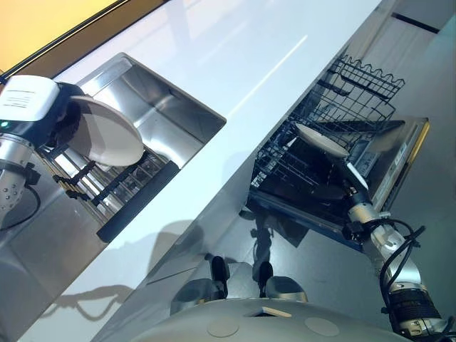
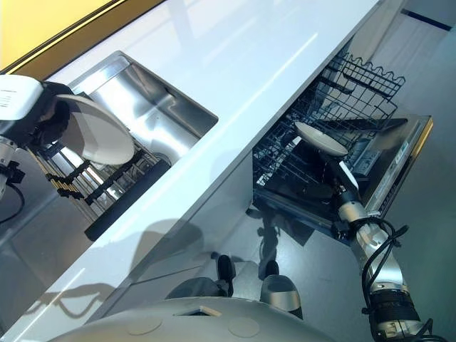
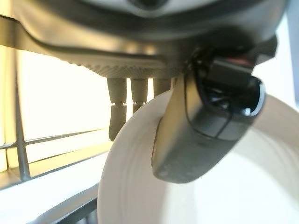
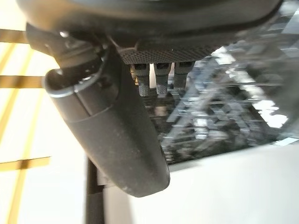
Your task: Pick up plates and place into dishwasher.
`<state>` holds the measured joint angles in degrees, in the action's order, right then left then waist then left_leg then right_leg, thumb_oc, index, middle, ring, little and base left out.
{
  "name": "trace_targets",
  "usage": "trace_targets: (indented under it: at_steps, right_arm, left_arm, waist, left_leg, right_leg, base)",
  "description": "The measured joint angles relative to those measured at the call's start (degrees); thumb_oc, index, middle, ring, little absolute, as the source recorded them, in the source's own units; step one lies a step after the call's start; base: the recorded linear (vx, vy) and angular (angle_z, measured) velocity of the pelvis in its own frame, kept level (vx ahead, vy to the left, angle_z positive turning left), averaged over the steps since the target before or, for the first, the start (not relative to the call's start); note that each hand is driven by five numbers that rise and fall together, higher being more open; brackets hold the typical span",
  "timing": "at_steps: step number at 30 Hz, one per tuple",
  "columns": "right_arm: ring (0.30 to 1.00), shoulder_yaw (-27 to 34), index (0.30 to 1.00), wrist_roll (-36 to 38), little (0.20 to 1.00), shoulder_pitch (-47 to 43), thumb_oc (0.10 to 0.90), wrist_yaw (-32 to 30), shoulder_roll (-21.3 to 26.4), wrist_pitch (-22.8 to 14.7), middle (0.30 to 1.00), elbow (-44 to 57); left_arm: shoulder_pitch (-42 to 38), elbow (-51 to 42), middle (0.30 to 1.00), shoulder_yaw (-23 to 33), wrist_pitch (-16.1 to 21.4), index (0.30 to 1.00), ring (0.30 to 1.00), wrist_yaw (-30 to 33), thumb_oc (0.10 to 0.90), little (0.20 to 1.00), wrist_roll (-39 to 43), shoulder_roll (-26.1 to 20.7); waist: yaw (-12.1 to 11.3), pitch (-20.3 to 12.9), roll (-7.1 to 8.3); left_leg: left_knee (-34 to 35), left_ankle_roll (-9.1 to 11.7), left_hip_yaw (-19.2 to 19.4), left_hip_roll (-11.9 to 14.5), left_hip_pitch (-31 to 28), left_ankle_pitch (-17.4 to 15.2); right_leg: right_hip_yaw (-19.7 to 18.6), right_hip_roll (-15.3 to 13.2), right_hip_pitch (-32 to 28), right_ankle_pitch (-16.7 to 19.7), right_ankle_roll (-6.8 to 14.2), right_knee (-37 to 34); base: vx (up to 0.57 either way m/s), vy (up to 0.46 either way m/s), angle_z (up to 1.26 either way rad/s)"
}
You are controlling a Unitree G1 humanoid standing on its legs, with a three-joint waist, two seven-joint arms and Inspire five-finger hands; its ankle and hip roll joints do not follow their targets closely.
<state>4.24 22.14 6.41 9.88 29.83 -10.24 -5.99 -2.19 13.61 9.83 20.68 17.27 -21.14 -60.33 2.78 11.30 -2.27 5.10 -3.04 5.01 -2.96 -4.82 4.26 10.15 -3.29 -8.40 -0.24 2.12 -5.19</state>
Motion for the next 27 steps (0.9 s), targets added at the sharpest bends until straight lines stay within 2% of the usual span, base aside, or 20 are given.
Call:
trace_targets:
  at_steps: [3,8,10,13,18,22,25,27]
  right_arm:
    - [0.9,4.2,0.9,-2.9,0.9,-3.2,0.8,-3.5,-1.5,-3.5,0.9,4.7]
    - [0.9,9.6,0.9,-7.1,0.9,-7.7,0.8,-7.3,-0.6,-9.1,0.9,12.6]
    - [0.9,9.9,0.9,-7.9,0.9,-9.4,0.8,-7.3,0.8,-10.3,0.9,13.9]
    - [0.9,9.9,0.9,-7.4,0.9,-11.8,0.8,-5.9,2.1,-10.5,0.9,15.7]
    - [0.9,7.8,0.9,0.3,0.9,-15.3,0.8,0.8,3.3,-7.5,0.9,16.5]
    - [0.9,-1.0,0.9,5.5,0.9,-22.1,0.8,5.2,2.8,-1.7,0.9,16.5]
    - [0.9,-7.7,0.9,5.8,0.9,-24.9,0.8,6.8,1.9,0.4,0.9,16.5]
    - [0.9,-9.8,0.9,5.8,0.9,-25.4,0.8,6.9,0.9,0.9,0.9,16.5]
  left_arm:
    - [0.0,-4.3,0.3,2.8,2.1,0.3,0.3,0.6,0.1,0.2,2.0,4.3]
    - [-0.2,-12.7,0.3,3.6,4.5,0.3,0.3,-0.7,0.1,0.2,4.6,10.3]
    - [-0.9,-14.3,0.3,3.6,4.8,0.3,0.3,-2.1,0.1,0.2,8.4,14.3]
    - [-1.3,-15.0,0.3,3.5,4.4,0.3,0.3,-4.2,0.1,0.2,11.7,17.2]
    - [-4.2,-14.3,0.3,1.2,3.4,0.3,0.3,-5.3,0.1,0.2,14.8,18.3]
    - [-11.7,-11.0,0.3,-4.4,3.2,0.3,0.3,-2.4,0.1,0.2,14.7,20.3]
    - [-15.6,-10.6,0.3,-8.7,3.2,0.3,0.3,2.1,0.1,0.2,14.3,21.0]
    - [-17.2,-10.6,0.3,-10.3,3.2,0.3,0.3,3.9,0.1,0.2,14.2,21.8]
  waist:
    - [-1.1,-0.4,0.58]
    - [-2.2,-0.9,1.23]
    - [-2.4,-1.1,1.41]
    - [-2.6,-1.5,1.99]
    - [-2.6,-2.8,2.3]
    - [-2.8,-3.1,2.35]
    - [-2.8,-3.3,2.6]
    - [-2.8,-3.3,2.67]
  left_leg:
    - [0.0,0.1,-0.6,0.0,-0.1,0.2]
    - [0.0,0.3,-2.6,-0.2,-0.5,0.6]
    - [0.0,0.4,-3.2,-0.2,-0.5,0.8]
    - [0.0,0.7,-4.0,0.0,-0.3,1.1]
    - [0.0,0.8,-5.3,0.0,0.5,1.7]
    - [0.0,1.0,-5.9,0.0,0.6,2.2]
    - [0.0,0.8,-6.1,0.0,0.6,2.5]
    - [0.0,0.8,-6.3,-0.1,0.6,2.5]
  right_leg:
    - [0.1,0.1,-0.3,0.0,0.0,0.0]
    - [0.1,0.1,-1.6,-0.2,0.2,0.0]
    - [0.2,0.1,-1.9,-0.4,0.2,0.0]
    - [0.3,0.5,-2.1,-0.4,0.1,0.0]
    - [1.4,0.7,-2.0,-0.4,0.1,0.0]
    - [1.7,0.8,-2.1,-0.4,0.1,0.0]
    - [1.8,0.8,-2.2,-0.4,0.1,0.0]
    - [1.8,0.8,-2.3,-0.4,0.1,0.0]
  base:
    - [-0.01,-0.058,0.09]
    - [-0.04,-0.07,0.19]
    - [-0.02,-0.051,0.17]
    - [-0.03,-0.083,0.14]
    - [-0.02,-0.075,0.18]
    - [-0.02,-0.054,0.08]
    - [-0.01,-0.043,0.05]
    - [-0.01,-0.024,0.05]
